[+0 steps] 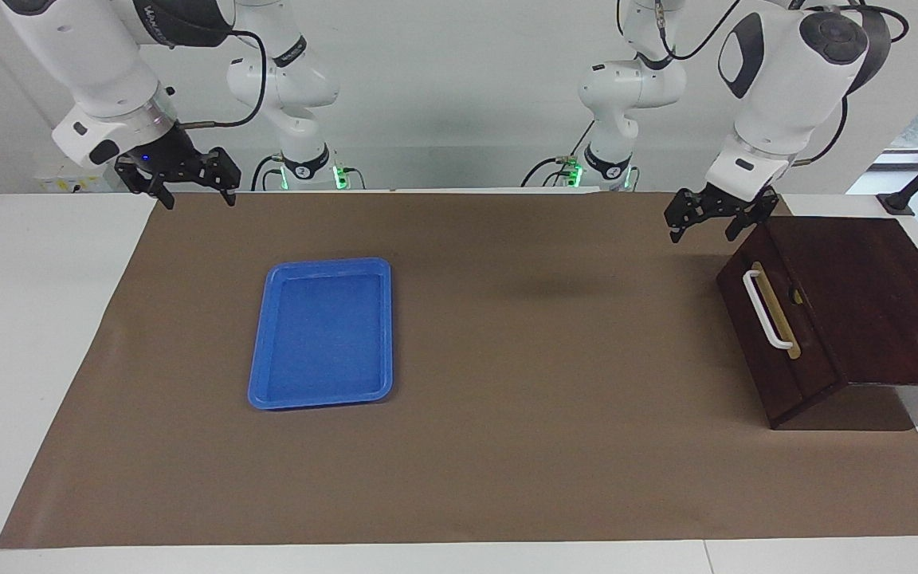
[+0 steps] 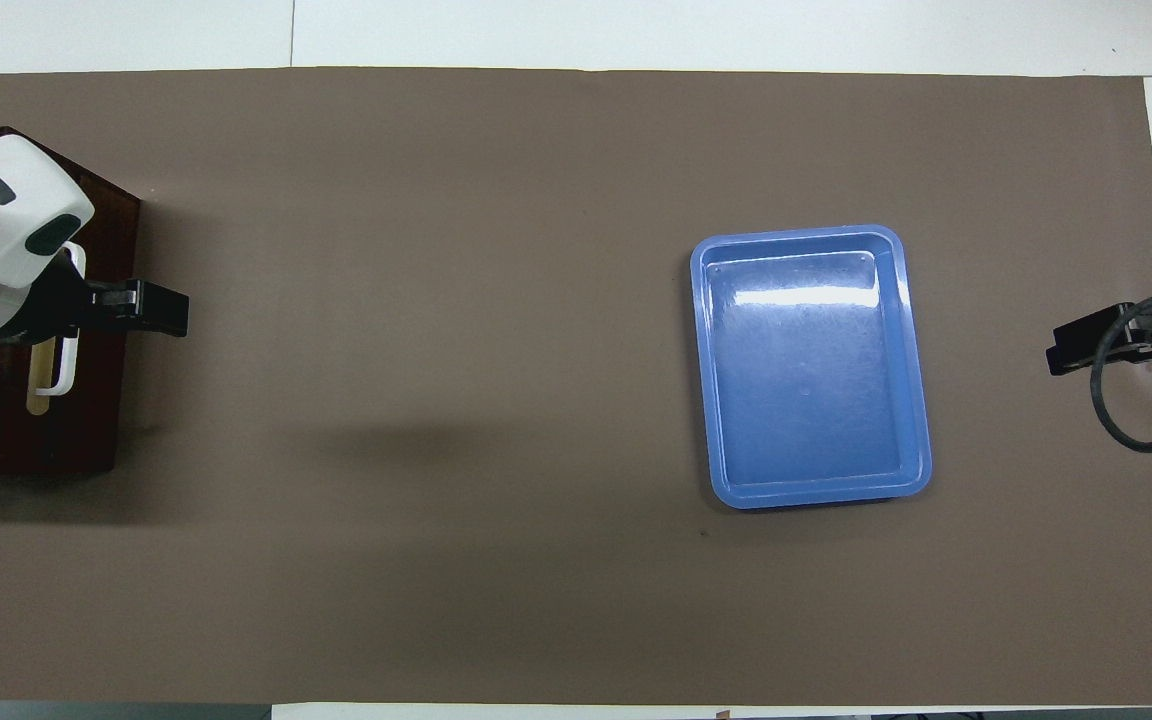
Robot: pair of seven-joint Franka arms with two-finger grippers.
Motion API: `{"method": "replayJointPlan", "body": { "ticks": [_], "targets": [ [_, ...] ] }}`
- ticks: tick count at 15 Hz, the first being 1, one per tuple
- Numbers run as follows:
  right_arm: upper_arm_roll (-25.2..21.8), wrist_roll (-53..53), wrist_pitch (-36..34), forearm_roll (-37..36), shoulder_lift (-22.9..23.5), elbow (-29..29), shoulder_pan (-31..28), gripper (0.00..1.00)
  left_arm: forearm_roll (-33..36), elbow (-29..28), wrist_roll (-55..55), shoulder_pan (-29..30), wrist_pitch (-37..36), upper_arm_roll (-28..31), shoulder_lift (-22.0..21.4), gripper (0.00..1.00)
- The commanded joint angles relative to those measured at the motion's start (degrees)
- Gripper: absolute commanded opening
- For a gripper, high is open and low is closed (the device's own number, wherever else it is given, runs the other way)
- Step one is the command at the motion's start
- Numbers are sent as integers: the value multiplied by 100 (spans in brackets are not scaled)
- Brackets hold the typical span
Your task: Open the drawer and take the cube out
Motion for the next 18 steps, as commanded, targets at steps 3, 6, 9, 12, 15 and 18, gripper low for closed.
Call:
{"method": "replayJointPlan", "body": {
  "ticks": [3, 6, 9, 12, 15, 18],
  "targets": [
    [68, 93, -36, -86, -121, -120, -78, 100, 992, -184, -29, 32, 902, 34, 729, 100],
    [68, 102, -36, -86, -129, -120, -78, 100, 1641, -149, -20, 76, 1377, 96, 1107, 100],
    [68, 102, -36, -86, -129, -120, -78, 100, 1908, -184, -2, 313, 1668, 96, 1204, 100],
    [68, 102, -27, -86, -121, -120, -69, 100, 2084, -315, -2, 489, 1922, 96, 1240, 100],
    [68, 102, -18, -77, -129, -120, -61, 100, 2093, -579, -2, 604, 2143, 96, 1187, 100],
    [68, 102, -18, -77, -129, -120, -69, 100, 2093, -930, -3, 657, 2327, 87, 1073, 100]
  ]
}}
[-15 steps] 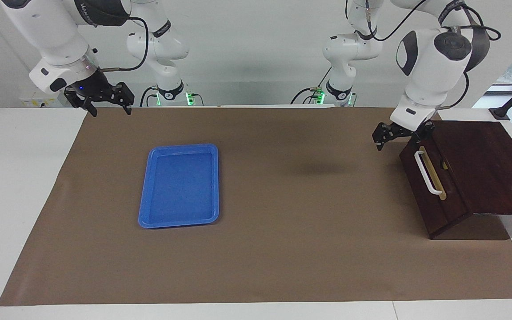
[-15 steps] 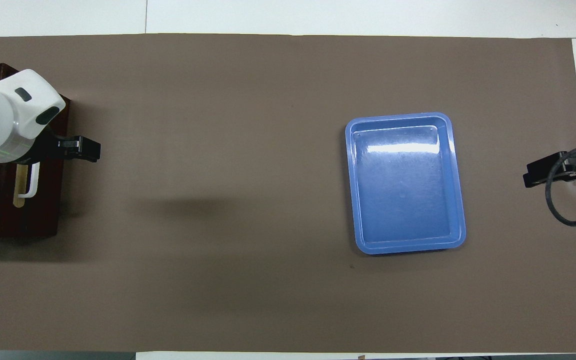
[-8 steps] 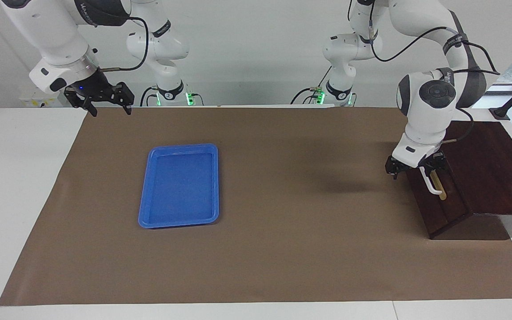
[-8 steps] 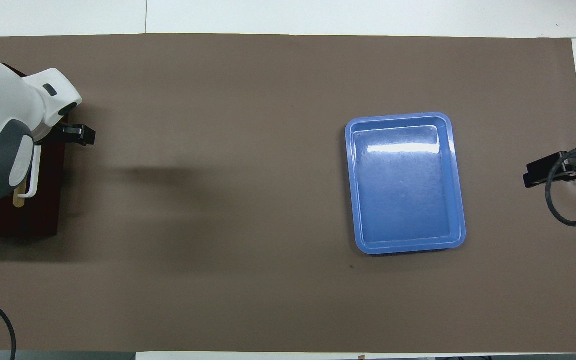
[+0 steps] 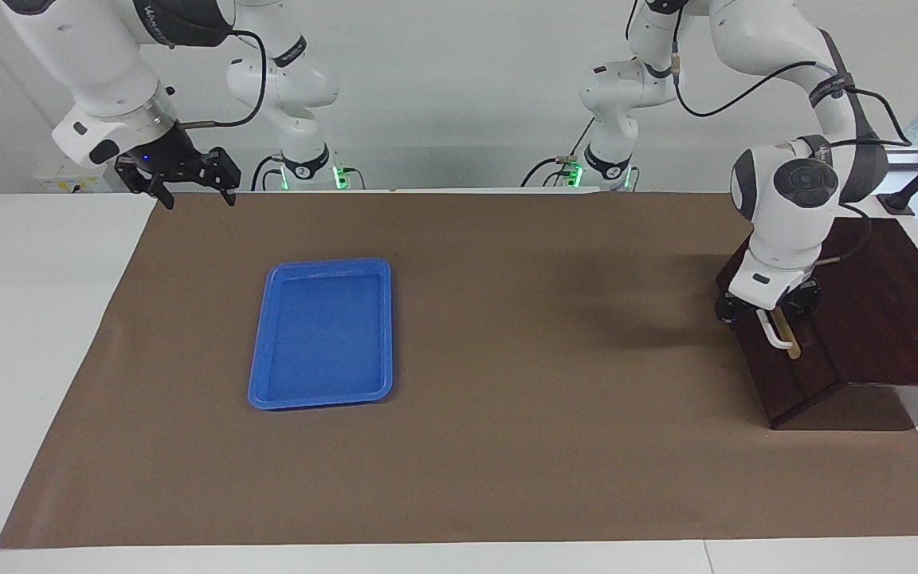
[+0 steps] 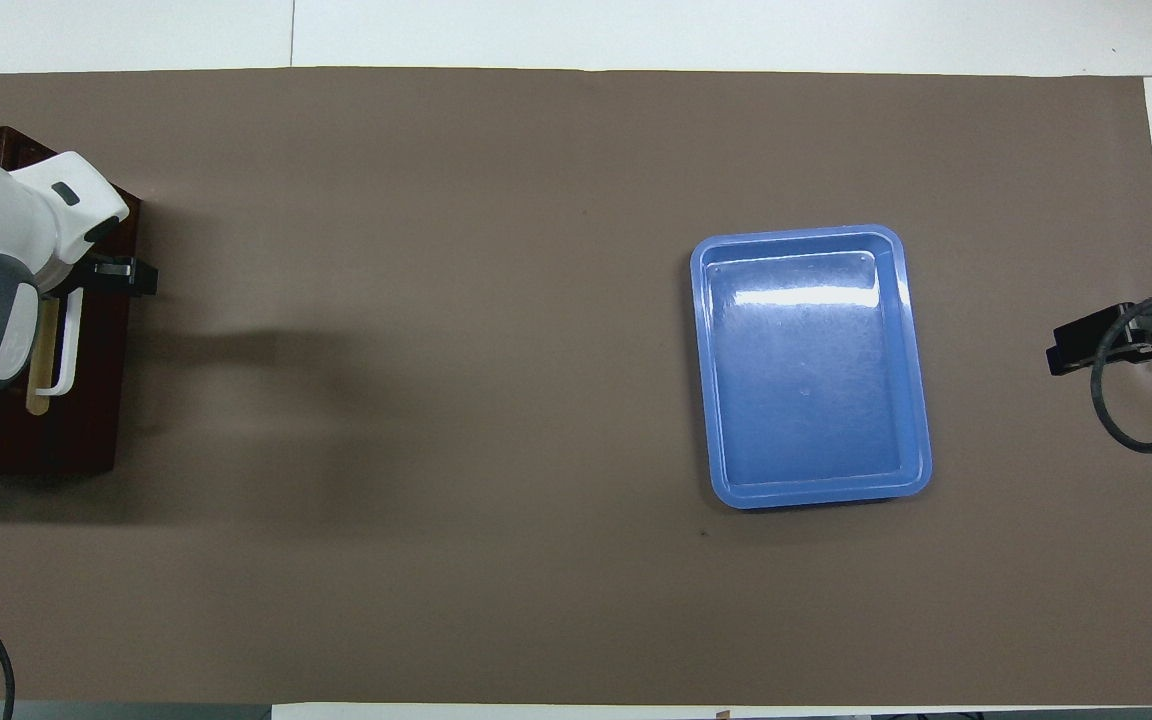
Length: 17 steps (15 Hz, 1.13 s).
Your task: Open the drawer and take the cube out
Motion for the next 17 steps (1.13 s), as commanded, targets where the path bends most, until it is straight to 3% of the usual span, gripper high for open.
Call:
{"method": "replayJointPlan", "body": {
  "ticks": [1, 6, 17],
  "targets": [
    [68, 102, -10, -77, -127, -120, -69, 100, 140, -488, 1, 81, 338, -31, -209, 100],
    [68, 102, -10, -77, -118, -120, -69, 100, 140, -770, 37, -24, 374, -66, -341, 100],
    [68, 85, -36, -77, -127, -129, -69, 100, -10, -718, -25, -991, -13, -84, -359, 100]
  ]
}}
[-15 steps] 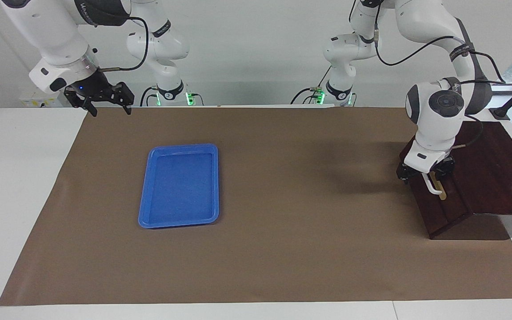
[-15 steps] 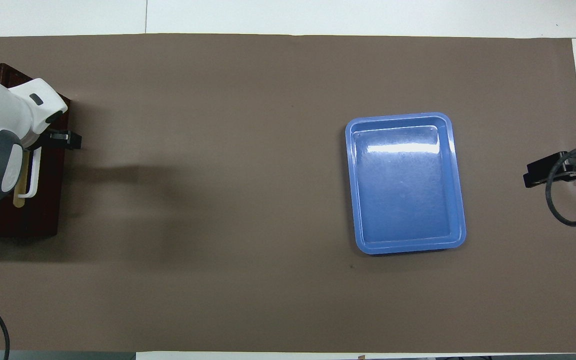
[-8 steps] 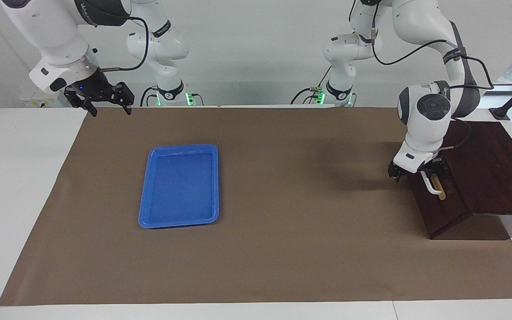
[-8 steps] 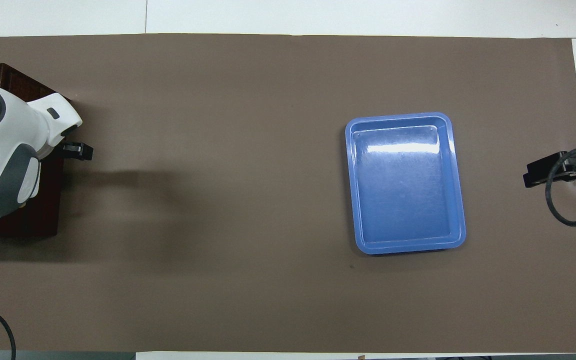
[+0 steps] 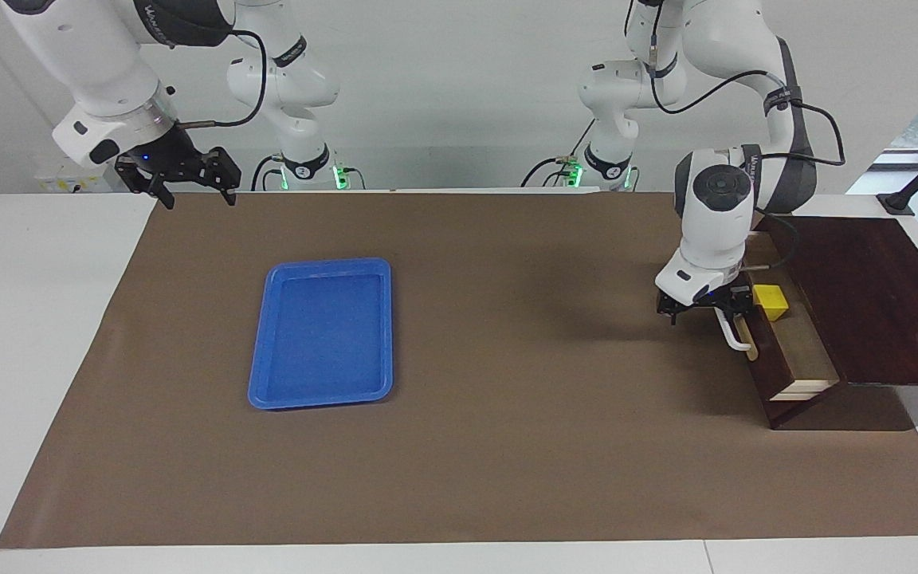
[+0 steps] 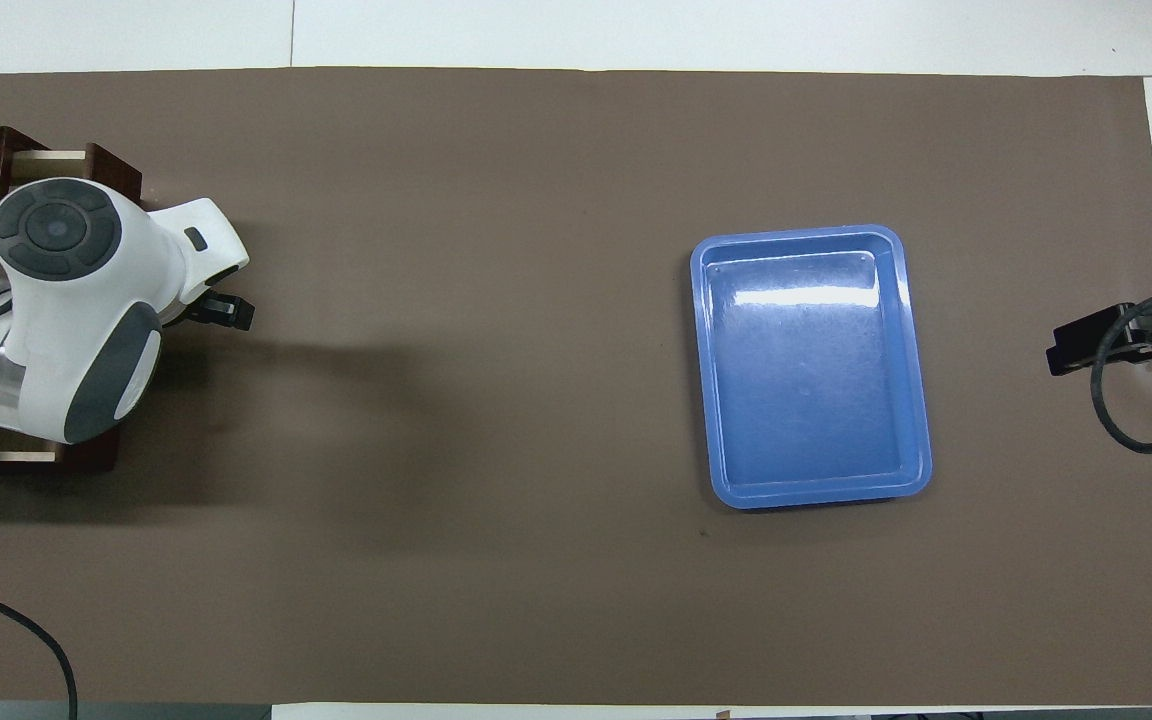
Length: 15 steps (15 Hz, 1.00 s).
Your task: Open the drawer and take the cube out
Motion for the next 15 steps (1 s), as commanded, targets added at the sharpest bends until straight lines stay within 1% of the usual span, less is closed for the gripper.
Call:
{"method": "replayJointPlan", "body": {
  "ticks": [1, 8, 9, 11, 13, 15],
  "targets": [
    [66, 84, -45, -77, -124, -128, -70, 100, -73, -151, -44, -238, -120, 36, -180, 100],
    [66, 84, -45, -77, -124, -128, -70, 100, -73, -98, -27, -440, -278, 36, -180, 100],
    [75, 84, -45, -77, -124, -128, -61, 100, -73, -11, 26, -440, -382, 36, -172, 100],
    [66, 84, -45, -77, -124, -128, -61, 100, -73, 374, 61, -466, -829, 27, -84, 100],
    [66, 84, -45, -69, -124, -128, -61, 100, -116, 657, 62, -606, -1234, 27, -83, 100],
    [75, 76, -45, -69, -124, -128, -61, 100, -493, 894, 62, -659, -1516, 27, -162, 100]
  ]
}}
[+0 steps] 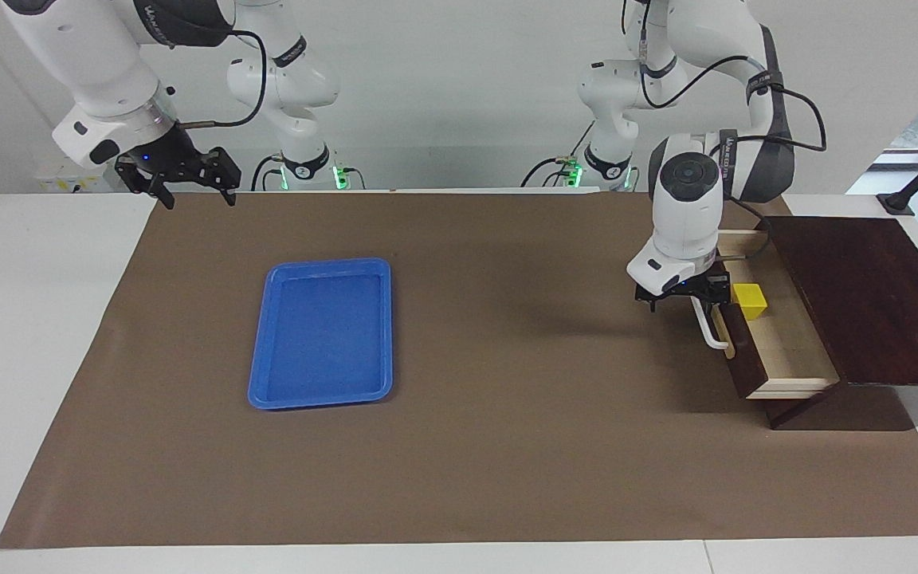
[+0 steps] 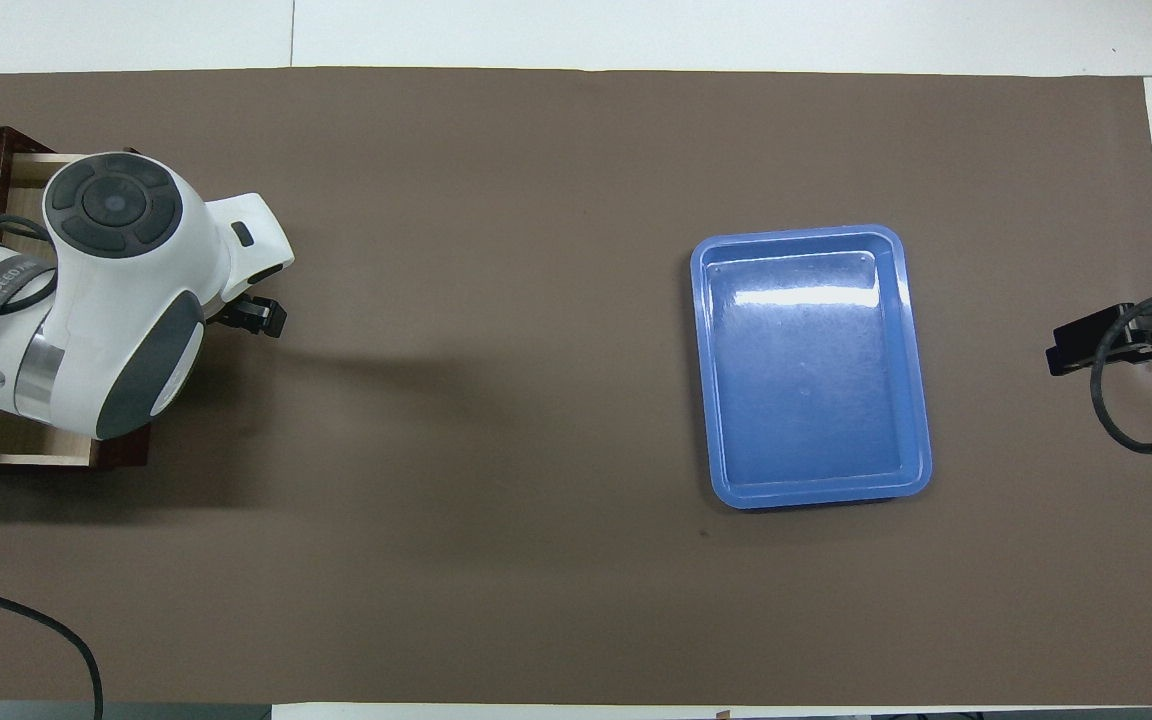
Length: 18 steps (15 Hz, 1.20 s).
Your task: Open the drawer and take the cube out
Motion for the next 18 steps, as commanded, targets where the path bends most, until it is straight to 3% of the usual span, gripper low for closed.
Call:
{"method": "replayJointPlan", "body": {
  "ticks": [1, 5, 10, 18],
  "targets": [
    [72, 67, -45, -42, -123, -125, -61, 100, -468, 465, 60, -166, -688, 65, -138, 100],
    [72, 67, -45, 2, -123, -125, -61, 100, -1170, 1090, 16, -78, -1402, 99, -462, 100],
    [72, 67, -36, 2, -123, -125, -52, 100, -1225, 1117, -378, 369, -1683, 214, -806, 100],
    [72, 84, -45, 2, -123, -125, -8, 100, -1734, 977, -3681, 1398, -1657, 223, -956, 100]
  ]
}}
